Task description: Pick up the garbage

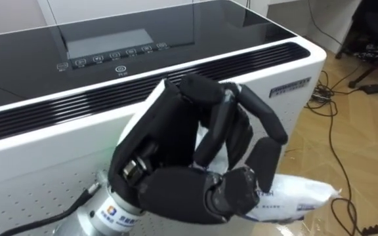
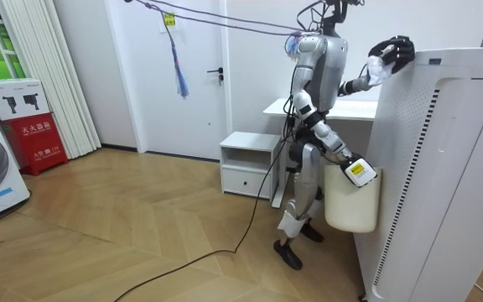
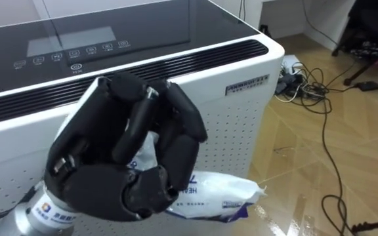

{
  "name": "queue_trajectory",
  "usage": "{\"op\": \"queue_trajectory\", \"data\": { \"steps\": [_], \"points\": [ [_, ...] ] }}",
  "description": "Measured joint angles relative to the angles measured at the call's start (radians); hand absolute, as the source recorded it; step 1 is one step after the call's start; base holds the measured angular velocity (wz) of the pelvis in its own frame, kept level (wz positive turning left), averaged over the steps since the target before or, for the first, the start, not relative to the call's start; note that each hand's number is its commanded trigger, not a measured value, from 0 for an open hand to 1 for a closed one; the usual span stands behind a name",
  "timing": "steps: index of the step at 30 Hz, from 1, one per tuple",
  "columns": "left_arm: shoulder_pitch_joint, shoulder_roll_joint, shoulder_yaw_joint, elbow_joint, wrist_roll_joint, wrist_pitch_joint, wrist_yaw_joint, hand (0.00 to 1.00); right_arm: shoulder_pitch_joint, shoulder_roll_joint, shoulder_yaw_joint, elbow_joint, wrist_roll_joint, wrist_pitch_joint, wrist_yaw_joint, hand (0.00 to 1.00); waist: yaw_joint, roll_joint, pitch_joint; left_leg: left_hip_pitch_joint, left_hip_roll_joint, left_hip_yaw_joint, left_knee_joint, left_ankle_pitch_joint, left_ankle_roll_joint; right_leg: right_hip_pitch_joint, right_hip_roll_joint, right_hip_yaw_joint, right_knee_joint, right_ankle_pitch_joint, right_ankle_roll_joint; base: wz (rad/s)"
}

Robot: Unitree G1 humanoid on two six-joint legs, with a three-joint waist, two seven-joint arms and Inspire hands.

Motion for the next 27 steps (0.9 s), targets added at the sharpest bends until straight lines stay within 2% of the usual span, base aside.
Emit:
{"op": "queue_trajectory", "data": {
  "steps": [4, 7, 9, 11, 14, 17, 18, 19, 20, 21, 27],
  "points": [
    [0.001, 0.0, -0.01, 0.065, 0.004, 0.009, -0.045, 1.0, -0.017, 0.001, 0.0, 0.001, -0.001, 0.015, 0.0, 1.0, -0.001, 0.011, 0.005, -0.025, 0.001, 0.0, 0.014, 0.001, -0.002, -0.027, -0.003, -0.003, 0.019, -0.002, -0.004, 0.0],
    [0.005, 0.009, -0.011, 0.127, 0.004, 0.037, -0.085, 1.0, -0.022, -0.002, 0.0, 0.001, -0.002, 0.03, 0.001, 1.0, 0.004, 0.018, 0.0068, -0.04, 0.0, -0.009, 0.019, 0.003, -0.005, -0.034, -0.003, -0.012, 0.02, -0.002, -0.005, 0.09],
    [0.023, 0.021, -0.018, 0.175, 0.006, 0.06, -0.115, 1.0, -0.025, -0.004, 0.0, 0.001, -0.001, 0.043, 0.001, 1.0, 0.014, 0.021, 0.0056, -0.055, 0.0, -0.015, 0.021, 0.008, -0.008, -0.05, -0.004, -0.019, 0.025, -0.001, -0.009, 0.08],
    [0.043, 0.033, -0.03, 0.207, 0.026, 0.065, -0.12, 1.0, -0.033, -0.005, -0.001, 0.009, -0.002, 0.044, 0.0, 1.0, 0.015, 0.027, 0.0068, -0.075, 0.0, -0.023, 0.029, 0.011, -0.01, -0.065, -0.004, -0.026, 0.029, 0.0, -0.012, 0.11],
    [0.1, 0.028, -0.033, 0.278, 0.073, 0.085, -0.133, 1.0, -0.046, -0.003, -0.001, 0.042, -0.001, 0.044, -0.001, 1.0, 0.016, 0.031, 0.0079, -0.091, 0.0, -0.029, 0.035, 0.012, -0.012, -0.078, -0.003, -0.032, 0.033, -0.001, -0.015, 0.07],
    [0.112, 0.026, -0.033, 0.339, 0.109, 0.1, -0.141, 1.0, -0.059, 0.0, 0.001, 0.047, -0.001, 0.044, 0.0, 1.0, 0.019, 0.03, 0.0087, -0.123, 0.0, -0.029, 0.045, 0.015, -0.015, -0.115, -0.007, -0.034, 0.055, -0.007, -0.019, 0.0],
    [0.112, 0.021, -0.037, 0.363, 0.114, 0.101, -0.144, 0.58, -0.067, 0.002, 0.007, 0.055, -0.001, 0.044, -0.001, 1.0, 0.018, 0.03, 0.0089, -0.135, -0.001, -0.029, 0.049, 0.015, -0.015, -0.126, -0.012, -0.038, 0.062, -0.009, -0.021, 0.0],
    [0.112, 0.018, -0.041, 0.374, 0.115, 0.102, -0.144, 0.31, -0.071, 0.001, 0.012, 0.06, -0.001, 0.044, -0.001, 1.0, 0.018, 0.03, 0.009, -0.14, -0.001, -0.029, 0.051, 0.015, -0.015, -0.131, -0.014, -0.04, 0.064, -0.009, -0.021, 0.0],
    [0.112, 0.017, -0.047, 0.393, 0.122, 0.102, -0.147, 0.18, -0.076, 0.001, 0.017, 0.073, -0.001, 0.044, 0.0, 1.0, 0.019, 0.029, 0.009, -0.149, -0.001, -0.029, 0.053, 0.015, -0.015, -0.14, -0.015, -0.042, 0.066, -0.01, -0.022, 0.0],
    [0.112, 0.015, -0.05, 0.402, 0.124, 0.103, -0.149, 0.0, -0.078, 0.001, 0.022, 0.077, 0.0, 0.044, 0.0, 1.0, 0.019, 0.029, 0.009, -0.155, -0.001, -0.029, 0.055, 0.015, -0.015, -0.145, -0.015, -0.042, 0.07, -0.011, -0.022, 0.0],
    [0.115, 0.01, -0.058, 0.473, 0.136, 0.106, -0.153, 0.0, -0.078, 0.001, 0.03, 0.079, 0.002, 0.044, 0.0, 1.0, 0.007, 0.029, 0.0092, -0.191, -0.001, -0.041, 0.068, 0.015, -0.015, -0.171, -0.017, -0.058, 0.076, -0.013, -0.022, 0.08]
  ]
}}
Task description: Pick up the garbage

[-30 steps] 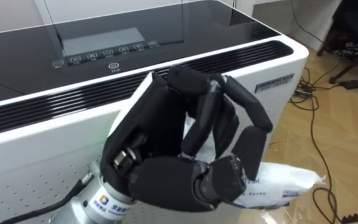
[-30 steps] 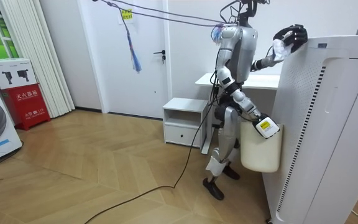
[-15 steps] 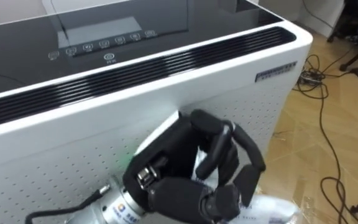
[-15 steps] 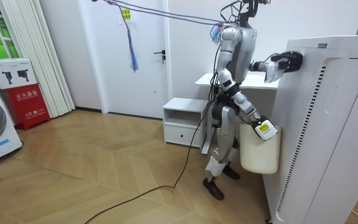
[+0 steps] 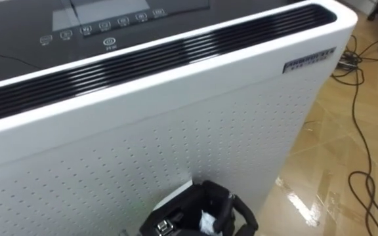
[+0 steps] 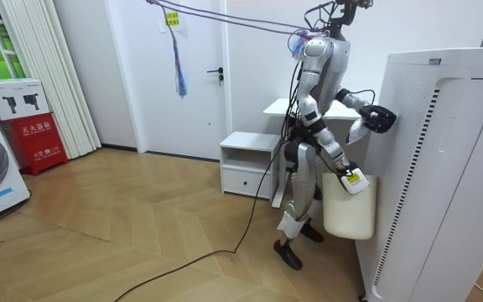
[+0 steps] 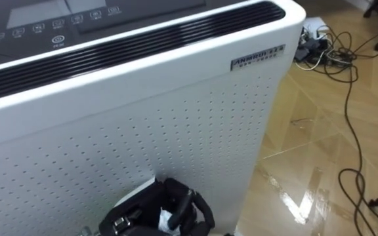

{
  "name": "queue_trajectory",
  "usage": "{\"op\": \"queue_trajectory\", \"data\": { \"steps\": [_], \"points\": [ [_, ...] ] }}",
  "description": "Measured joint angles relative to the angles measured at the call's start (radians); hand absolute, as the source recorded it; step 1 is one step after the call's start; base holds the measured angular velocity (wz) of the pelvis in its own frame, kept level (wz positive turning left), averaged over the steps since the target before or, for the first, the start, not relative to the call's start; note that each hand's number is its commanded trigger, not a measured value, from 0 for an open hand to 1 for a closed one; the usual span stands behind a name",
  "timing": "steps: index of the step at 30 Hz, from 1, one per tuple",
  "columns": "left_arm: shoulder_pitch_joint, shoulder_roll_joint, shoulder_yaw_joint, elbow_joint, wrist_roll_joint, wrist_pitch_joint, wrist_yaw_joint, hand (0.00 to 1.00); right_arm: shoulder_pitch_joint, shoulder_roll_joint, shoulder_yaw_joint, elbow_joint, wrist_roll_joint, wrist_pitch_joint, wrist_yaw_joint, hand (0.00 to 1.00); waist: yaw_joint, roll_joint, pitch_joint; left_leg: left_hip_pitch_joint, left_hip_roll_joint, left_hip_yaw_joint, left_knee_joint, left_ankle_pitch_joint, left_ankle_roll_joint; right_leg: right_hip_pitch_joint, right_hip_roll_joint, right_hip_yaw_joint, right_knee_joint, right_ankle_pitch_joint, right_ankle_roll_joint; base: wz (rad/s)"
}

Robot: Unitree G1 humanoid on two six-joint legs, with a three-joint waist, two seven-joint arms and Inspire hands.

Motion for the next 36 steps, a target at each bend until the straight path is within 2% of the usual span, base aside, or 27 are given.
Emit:
{"op": "queue_trajectory", "data": {
  "steps": [11, 20, 31, 36],
  "points": [
    [0.015, 0.018, -0.032, 0.026, 0.008, 0.01, -0.001, 0.0, 0.0, -0.002, 0.0, 0.01, 0.002, 0.0, 0.0, 1.0, -0.007, 0.004, -0.0011, -0.017, 0.0, -0.006, 0.015, 0.0, 0.0, -0.003, 0.001, -0.015, 0.0, -0.001, -0.001, 0.03],
    [0.031, 0.02, -0.032, 0.038, 0.066, 0.015, -0.001, 0.0, 0.0, -0.006, 0.001, 0.045, 0.011, 0.0, -0.001, 1.0, -0.012, 0.004, -0.0011, -0.017, -0.001, -0.008, 0.016, 0.0, -0.001, -0.003, 0.001, -0.018, 0.003, -0.002, -0.003, 0.01],
    [0.031, 0.019, -0.031, 0.06, 0.068, 0.015, -0.008, 0.0, 0.0, -0.009, 0.001, 0.054, 0.041, 0.0, -0.001, 1.0, -0.012, 0.002, -0.0007, -0.015, 0.001, -0.008, 0.021, 0.0, -0.001, -0.001, 0.001, -0.017, 0.004, -0.002, -0.003, 0.0],
    [0.034, 0.02, -0.027, 0.066, 0.175, 0.015, -0.003, 0.0, 0.0, -0.021, 0.0, 0.054, 0.04, 0.0, -0.001, 1.0, -0.005, 0.001, -0.0006, -0.014, 0.0, -0.009, 0.023, 0.0, -0.001, -0.002, -0.001, -0.017, 0.013, -0.006, -0.004, 0.0]
  ]
}}
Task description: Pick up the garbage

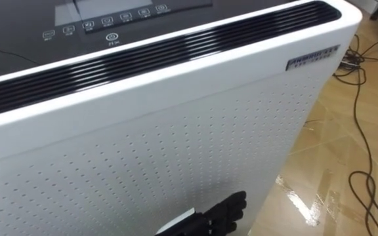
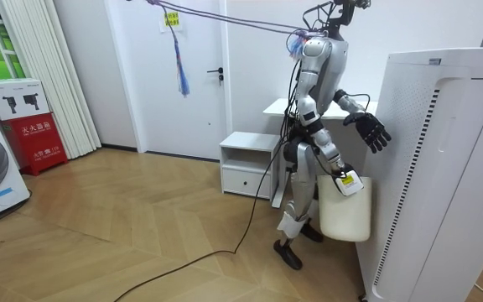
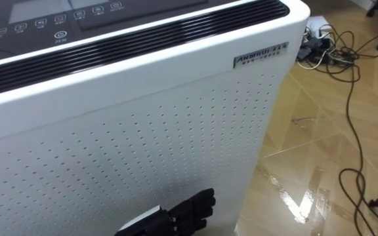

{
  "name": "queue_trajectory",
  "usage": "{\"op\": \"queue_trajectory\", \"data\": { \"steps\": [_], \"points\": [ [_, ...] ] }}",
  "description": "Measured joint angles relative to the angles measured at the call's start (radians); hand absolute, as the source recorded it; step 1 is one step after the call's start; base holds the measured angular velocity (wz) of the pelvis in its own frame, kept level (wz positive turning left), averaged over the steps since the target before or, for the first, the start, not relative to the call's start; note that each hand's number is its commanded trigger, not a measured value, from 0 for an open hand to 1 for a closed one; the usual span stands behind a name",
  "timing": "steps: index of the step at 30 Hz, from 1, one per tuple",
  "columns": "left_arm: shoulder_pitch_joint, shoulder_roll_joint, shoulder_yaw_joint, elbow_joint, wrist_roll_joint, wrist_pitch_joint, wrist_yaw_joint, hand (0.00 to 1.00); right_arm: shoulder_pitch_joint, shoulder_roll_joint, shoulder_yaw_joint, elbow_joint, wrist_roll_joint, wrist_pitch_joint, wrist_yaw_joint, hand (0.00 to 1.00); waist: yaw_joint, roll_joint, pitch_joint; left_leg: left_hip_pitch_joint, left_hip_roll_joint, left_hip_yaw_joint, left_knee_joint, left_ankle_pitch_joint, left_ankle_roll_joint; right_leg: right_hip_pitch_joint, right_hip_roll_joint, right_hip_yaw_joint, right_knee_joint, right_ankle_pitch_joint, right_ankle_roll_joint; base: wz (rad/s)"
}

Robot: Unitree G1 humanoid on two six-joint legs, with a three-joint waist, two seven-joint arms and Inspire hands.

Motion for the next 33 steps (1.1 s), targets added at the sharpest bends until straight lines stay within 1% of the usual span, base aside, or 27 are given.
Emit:
{"op": "queue_trajectory", "data": {
  "steps": [3, 5, 7, 8, 10, 11, 12, 13, 14, 15, 16, 18, 19, 20, 21, 22, 23, 24, 26, 27, 28, 29, 30, 33],
  "points": [
    [0.012, 0.003, 0.005, 0.021, 0.097, 0.0, 0.01, 0.0, 0.001, -0.011, 0.0, 0.0, 0.0, 0.0, 0.001, 1.0, 0.011, -0.001, 0.0002, 0.006, 0.0, 0.004, -0.001, 0.0, -0.001, -0.001, -0.001, 0.002, 0.008, -0.004, -0.002, -0.01],
    [0.021, 0.003, 0.021, 0.051, 0.132, 0.0, 0.027, 0.0, 0.005, -0.021, 0.0, 0.002, 0.0, 0.0, 0.0, 1.0, 0.016, -0.002, -0.0003, 0.01, -0.001, 0.003, -0.005, 0.001, -0.002, 0.002, -0.001, 0.002, 0.005, -0.005, -0.003, 0.0],
    [0.047, 0.009, 0.048, 0.076, 0.154, 0.0, 0.052, 0.0, 0.016, -0.03, -0.003, 0.004, 0.005, -0.001, -0.001, 1.0, 0.012, -0.007, -0.0016, 0.015, -0.001, 0.002, -0.009, 0.003, -0.005, 0.005, -0.002, 0.001, 0.005, -0.009, -0.004, 0.03],
    [0.064, 0.009, 0.066, 0.112, 0.171, -0.002, 0.068, 0.0, 0.028, -0.031, -0.008, 0.017, 0.005, -0.002, -0.001, 1.0, 0.01, -0.013, -0.0037, 0.029, -0.002, 0.002, -0.017, 0.004, -0.006, 0.016, -0.002, 0.001, 0.004, -0.012, -0.004, 0.05],
    [0.086, 0.012, 0.079, 0.182, 0.191, -0.001, 0.099, 0.0, 0.042, -0.032, -0.013, 0.054, 0.007, -0.002, -0.005, 1.0, 0.007, -0.021, -0.006, 0.047, -0.002, 0.002, -0.02, 0.004, -0.006, 0.037, -0.002, -0.002, 0.001, -0.017, -0.004, 0.07],
    [0.104, 0.022, 0.081, 0.209, 0.198, -0.001, 0.117, 0.0, 0.056, -0.032, -0.022, 0.063, 0.03, -0.002, -0.011, 1.0, 0.004, -0.024, -0.0083, 0.051, -0.002, 0.002, -0.021, 0.003, -0.006, 0.044, -0.003, -0.009, -0.001, -0.02, -0.004, 0.13],
    [0.124, 0.027, 0.088, 0.239, 0.207, -0.004, 0.132, 0.0, 0.078, -0.032, -0.043, 0.064, 0.058, -0.004, -0.022, 1.0, 0.0, -0.026, -0.0104, 0.053, -0.001, 0.002, -0.025, 0.004, -0.006, 0.047, -0.002, -0.01, -0.005, -0.02, -0.004, 0.13],
    [0.134, 0.026, 0.095, 0.261, 0.208, -0.004, 0.14, 0.0, 0.089, -0.032, -0.058, 0.066, 0.071, -0.004, -0.029, 1.0, -0.003, -0.027, -0.0121, 0.055, -0.001, 0.002, -0.026, 0.004, -0.007, 0.05, 0.0, -0.011, -0.008, -0.02, -0.004, 0.1],
    [0.157, 0.025, 0.114, 0.308, 0.208, -0.004, 0.159, 0.0, 0.118, -0.031, -0.089, 0.077, 0.09, -0.009, -0.034, 1.0, -0.009, -0.026, -0.0123, 0.066, 0.0, 0.003, -0.029, 0.004, -0.007, 0.065, 0.003, -0.013, -0.019, -0.019, -0.003, 0.06],
    [0.171, 0.026, 0.125, 0.329, 0.207, -0.004, 0.171, 0.0, 0.134, -0.031, -0.105, 0.078, 0.105, -0.009, -0.035, 1.0, -0.01, -0.027, -0.0127, 0.074, 0.001, 0.005, -0.032, 0.003, -0.007, 0.074, 0.004, -0.013, -0.024, -0.019, -0.003, 0.03],
    [0.2, 0.026, 0.154, 0.366, 0.207, -0.005, 0.198, 0.0, 0.165, -0.031, -0.141, 0.078, 0.13, -0.014, -0.041, 1.0, -0.01, -0.028, -0.0159, 0.092, 0.003, 0.02, -0.043, 0.003, -0.007, 0.085, 0.005, -0.014, -0.034, -0.019, -0.001, 0.0],
    [0.216, 0.015, 0.224, 0.493, 0.199, -0.009, 0.258, 0.0, 0.216, -0.03, -0.2, 0.111, 0.181, -0.023, -0.049, 1.0, -0.013, -0.024, -0.0215, 0.117, 0.004, 0.028, -0.062, 0.003, -0.007, 0.11, 0.006, -0.015, -0.047, -0.022, 0.001, 0.0],
    [0.218, 0.01, 0.239, 0.521, 0.188, -0.009, 0.274, 0.0, 0.222, -0.03, -0.211, 0.113, 0.2, -0.024, -0.052, 1.0, -0.014, -0.024, -0.0227, 0.122, 0.005, 0.03, -0.067, 0.003, -0.007, 0.115, 0.007, -0.015, -0.051, -0.021, 0.002, 0.0],
    [0.226, -0.004, 0.265, 0.548, 0.165, -0.011, 0.301, 0.0, 0.247, -0.03, -0.227, 0.115, 0.236, -0.029, -0.057, 1.0, -0.015, -0.023, -0.0247, 0.131, 0.005, 0.033, -0.073, 0.003, -0.007, 0.129, 0.006, -0.016, -0.053, -0.021, 0.002, 0.06],
    [0.235, -0.016, 0.277, 0.574, 0.158, -0.022, 0.32, 0.0, 0.263, -0.027, -0.245, 0.128, 0.28, -0.036, -0.067, 1.0, -0.021, -0.025, -0.0224, 0.142, 0.005, 0.044, -0.077, 0.003, -0.007, 0.145, 0.005, -0.023, -0.06, -0.022, 0.004, 0.12],
    [0.233, -0.02, 0.281, 0.591, 0.154, -0.028, 0.326, 0.0, 0.266, -0.023, -0.257, 0.142, 0.298, -0.042, -0.071, 1.0, -0.027, -0.024, -0.0231, 0.149, 0.005, 0.053, -0.079, 0.003, -0.007, 0.152, 0.005, -0.026, -0.065, -0.023, 0.006, 0.2],
    [0.227, -0.029, 0.295, 0.636, 0.124, -0.04, 0.336, 0.0, 0.267, -0.016, -0.279, 0.167, 0.325, -0.042, -0.078, 1.0, -0.036, -0.025, -0.024, 0.162, 0.006, 0.061, -0.082, 0.003, -0.006, 0.163, 0.005, -0.025, -0.068, -0.028, 0.01, 0.0],
    [0.225, -0.039, 0.314, 0.683, 0.082, -0.048, 0.351, 0.0, 0.265, -0.014, -0.296, 0.188, 0.343, -0.041, -0.082, 1.0, -0.034, -0.026, -0.0251, 0.175, 0.009, 0.076, -0.095, 0.003, -0.006, 0.165, 0.005, -0.013, -0.068, -0.028, 0.01, -0.11],
    [0.225, -0.048, 0.341, 0.75, 0.017, -0.049, 0.367, 0.0, 0.267, -0.011, -0.322, 0.217, 0.365, -0.044, -0.088, 1.0, -0.042, -0.027, -0.0257, 0.187, 0.013, 0.085, -0.109, 0.003, -0.007, 0.173, 0.005, -0.012, -0.081, -0.027, 0.008, -0.14],
    [0.225, -0.05, 0.356, 0.786, -0.017, -0.052, 0.379, 0.0, 0.27, -0.006, -0.334, 0.249, 0.396, -0.044, -0.09, 1.0, -0.043, -0.031, -0.0273, 0.199, 0.016, 0.094, -0.113, 0.003, -0.007, 0.19, 0.009, -0.013, -0.096, -0.023, 0.008, 0.0],
    [0.225, -0.051, 0.365, 0.803, -0.031, -0.052, 0.382, 0.0, 0.274, -0.003, -0.342, 0.264, 0.419, -0.044, -0.093, 1.0, -0.043, -0.033, -0.0271, 0.209, 0.016, 0.097, -0.116, 0.003, -0.008, 0.204, 0.013, -0.013, -0.105, -0.022, 0.009, 0.0],
    [0.224, -0.058, 0.392, 0.831, -0.037, -0.053, 0.392, 0.0, 0.287, 0.001, -0.356, 0.292, 0.461, -0.044, -0.1, 1.0, -0.043, -0.036, -0.0286, 0.228, 0.017, 0.111, -0.125, 0.002, -0.008, 0.228, 0.02, -0.013, -0.124, -0.021, 0.011, 0.0],
    [0.224, -0.071, 0.423, 0.853, -0.036, -0.055, 0.405, 0.0, 0.29, 0.004, -0.372, 0.32, 0.485, -0.04, -0.108, 1.0, -0.041, -0.038, -0.0294, 0.245, 0.017, 0.116, -0.137, 0.002, -0.008, 0.245, 0.021, -0.012, -0.136, -0.02, 0.012, 0.0],
    [0.215, -0.092, 0.463, 0.9, -0.041, -0.059, 0.418, 0.0, 0.286, 0.011, -0.405, 0.364, 0.51, -0.031, -0.121, 1.0, -0.039, -0.039, -0.0295, 0.264, 0.017, 0.125, -0.152, 0.002, -0.008, 0.255, 0.022, -0.008, -0.138, -0.019, 0.013, -0.1]
  ]
}}
